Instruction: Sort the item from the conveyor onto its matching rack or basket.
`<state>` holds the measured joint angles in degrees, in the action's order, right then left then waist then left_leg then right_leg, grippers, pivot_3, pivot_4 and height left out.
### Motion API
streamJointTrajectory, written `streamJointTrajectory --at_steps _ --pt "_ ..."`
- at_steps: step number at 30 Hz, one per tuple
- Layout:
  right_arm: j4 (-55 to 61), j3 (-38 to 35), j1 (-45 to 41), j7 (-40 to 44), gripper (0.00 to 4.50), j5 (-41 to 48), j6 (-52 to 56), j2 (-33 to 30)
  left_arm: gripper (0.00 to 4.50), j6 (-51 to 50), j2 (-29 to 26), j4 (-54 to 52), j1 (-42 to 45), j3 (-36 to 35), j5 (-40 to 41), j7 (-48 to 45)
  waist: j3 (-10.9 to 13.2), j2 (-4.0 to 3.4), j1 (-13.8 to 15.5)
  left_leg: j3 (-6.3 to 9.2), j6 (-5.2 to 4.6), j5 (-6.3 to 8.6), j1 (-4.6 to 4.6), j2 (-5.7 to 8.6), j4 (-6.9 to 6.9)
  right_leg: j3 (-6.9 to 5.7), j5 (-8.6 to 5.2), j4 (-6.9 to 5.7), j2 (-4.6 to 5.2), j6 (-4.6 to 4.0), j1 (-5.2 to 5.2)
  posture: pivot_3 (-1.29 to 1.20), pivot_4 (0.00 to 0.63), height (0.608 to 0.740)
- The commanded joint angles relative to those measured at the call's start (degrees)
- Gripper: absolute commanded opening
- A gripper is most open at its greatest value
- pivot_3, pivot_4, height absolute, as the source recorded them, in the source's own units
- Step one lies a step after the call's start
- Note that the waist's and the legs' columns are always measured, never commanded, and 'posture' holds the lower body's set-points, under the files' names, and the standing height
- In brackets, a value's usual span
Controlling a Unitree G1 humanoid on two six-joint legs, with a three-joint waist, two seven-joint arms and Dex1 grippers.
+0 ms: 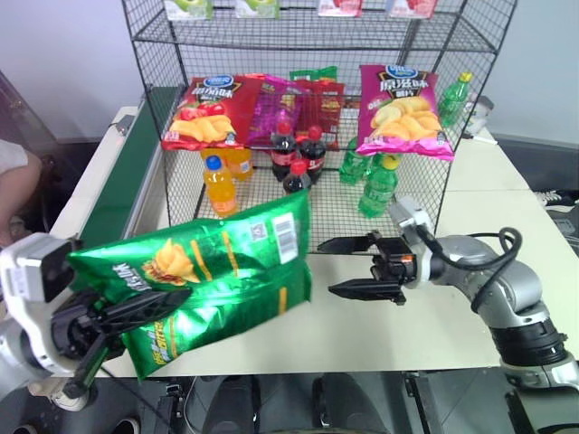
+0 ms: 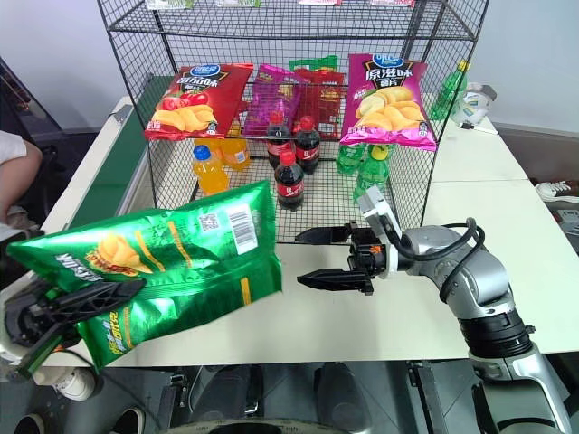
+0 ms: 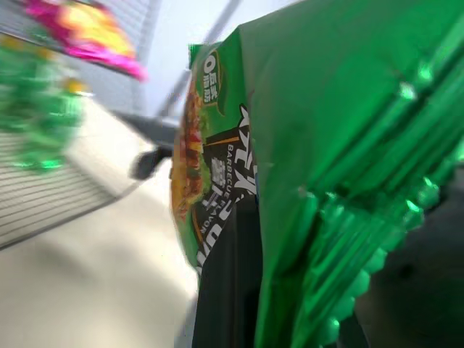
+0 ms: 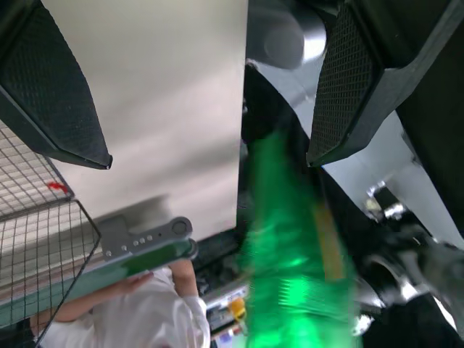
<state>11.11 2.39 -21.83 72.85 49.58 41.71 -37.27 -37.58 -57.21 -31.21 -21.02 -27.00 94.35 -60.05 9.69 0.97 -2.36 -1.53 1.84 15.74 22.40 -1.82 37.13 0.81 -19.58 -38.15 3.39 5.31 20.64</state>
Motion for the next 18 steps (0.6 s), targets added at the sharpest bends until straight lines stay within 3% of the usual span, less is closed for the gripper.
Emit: streamJointTrajectory --at_steps 1,9,18 --pt "2.2 -3.7 -1.5 -0.2 4.5 7.2 5.0 -0.1 0.03 -5.1 0.3 2.8 5.5 4.1 1.3 -1.8 0.0 0.01 0.0 0.0 0.0 0.0 0.0 0.0 0.02 0.01 0.0 0.0 -0.02 0.0 0.0 0.0 0.15 0.739" --pt "7.1 -5.0 -1.7 -2.0 4.5 17.7 14.9 -0.3 0.03 -10.4 6.3 8.5 20.4 13.0 -4.4 -2.5 0.0 0.02 0.2 0.01 0.0 0.0 0.04 -0.01 0.02 0.03 0.0 0.01 -0.06 0.03 0.03 0.0 0.15 0.739" --pt "8.5 -1.6 -3.3 -7.6 4.5 15.0 14.5 3.1 0.03 -13.2 12.1 11.1 26.9 15.5 -8.7 -3.0 0.0 0.03 0.1 0.01 0.0 0.0 0.07 -0.02 0.02 0.06 0.0 -0.01 -0.08 0.03 0.07 0.0 0.15 0.739"
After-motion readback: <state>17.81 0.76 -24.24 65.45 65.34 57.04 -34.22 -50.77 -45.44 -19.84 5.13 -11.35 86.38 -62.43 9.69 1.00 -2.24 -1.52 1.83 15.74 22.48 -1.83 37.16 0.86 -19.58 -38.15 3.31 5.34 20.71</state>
